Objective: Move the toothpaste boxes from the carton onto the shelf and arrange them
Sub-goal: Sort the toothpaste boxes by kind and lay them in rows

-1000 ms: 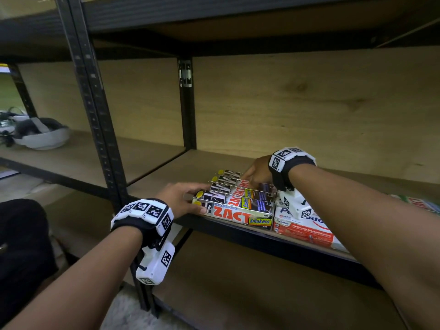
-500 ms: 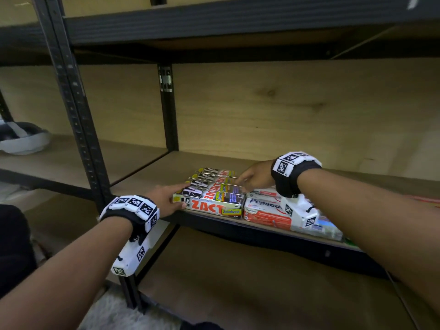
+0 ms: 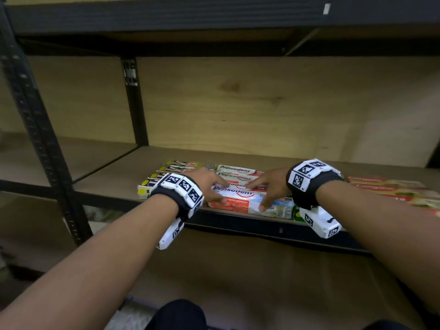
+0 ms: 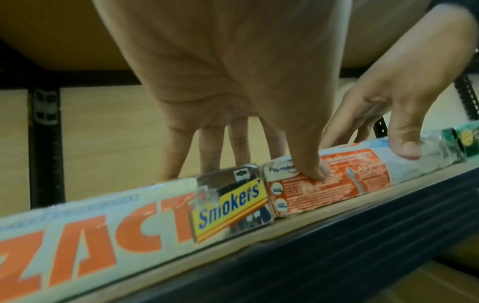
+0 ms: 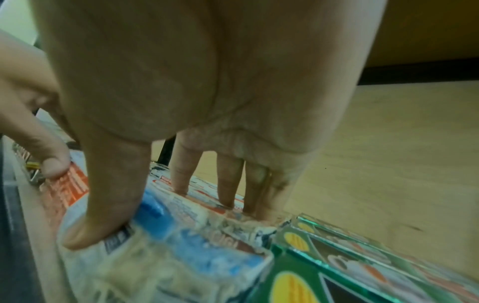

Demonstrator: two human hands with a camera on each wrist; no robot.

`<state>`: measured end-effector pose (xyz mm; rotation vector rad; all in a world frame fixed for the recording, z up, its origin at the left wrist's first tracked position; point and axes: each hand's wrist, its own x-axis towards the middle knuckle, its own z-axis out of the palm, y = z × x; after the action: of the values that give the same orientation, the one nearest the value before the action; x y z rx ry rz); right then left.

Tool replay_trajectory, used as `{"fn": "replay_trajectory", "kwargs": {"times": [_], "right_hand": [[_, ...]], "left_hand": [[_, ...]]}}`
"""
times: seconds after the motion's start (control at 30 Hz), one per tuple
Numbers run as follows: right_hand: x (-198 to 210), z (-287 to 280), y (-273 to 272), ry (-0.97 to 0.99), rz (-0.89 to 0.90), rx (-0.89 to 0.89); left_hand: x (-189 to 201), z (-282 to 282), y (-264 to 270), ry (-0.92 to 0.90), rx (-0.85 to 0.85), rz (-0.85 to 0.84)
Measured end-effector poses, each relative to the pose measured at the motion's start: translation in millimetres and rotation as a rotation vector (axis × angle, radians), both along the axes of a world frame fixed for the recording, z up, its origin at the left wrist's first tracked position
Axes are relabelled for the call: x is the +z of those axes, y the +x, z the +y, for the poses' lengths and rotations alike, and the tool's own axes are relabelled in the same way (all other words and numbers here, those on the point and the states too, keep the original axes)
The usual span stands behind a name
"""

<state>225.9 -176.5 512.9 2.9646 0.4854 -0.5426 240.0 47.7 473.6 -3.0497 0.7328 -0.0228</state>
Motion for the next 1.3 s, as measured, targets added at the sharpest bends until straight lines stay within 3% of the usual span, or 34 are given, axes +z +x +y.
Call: {"fn": "replay_trajectory", "kwargs": {"times": [0.33,0.53,0.7,0.83,1.03,1.3], "right_hand": [[-13.6,-16.3,-15.5,0.092,-0.169,0.04],[-15.7,-45.6,-44.1,0.025,-0.173,-0.055],[-10.0,-82.2,-59.7,-0.141,-0.229,-0.164],[-12.1,-93.2,-67.1,-0.161,-0.245,-0.187],[-14.5,-93.3,-59.9,-0.223,-0.243,-0.156],[-24.0,-95.2,-62.0,-0.135,-0.294,-0.165]], "left_hand": [[-5.3,-10.4,0.9,0.049,0.072,-0.036],[-8.7,-35.0,-18.6,0.172,0.167,-0.056],[-6.7,-66.9,-41.4,0.137,0.064,-0.139],[-2.8,-103.1,-46.8,0.022,-0.035,-0.085],[-1.5,-130.9,-33.1,0.023,-0.032,-0.037],[-7.4,-133.9,-32.3,0.023,-0.022,-0.075]]}}
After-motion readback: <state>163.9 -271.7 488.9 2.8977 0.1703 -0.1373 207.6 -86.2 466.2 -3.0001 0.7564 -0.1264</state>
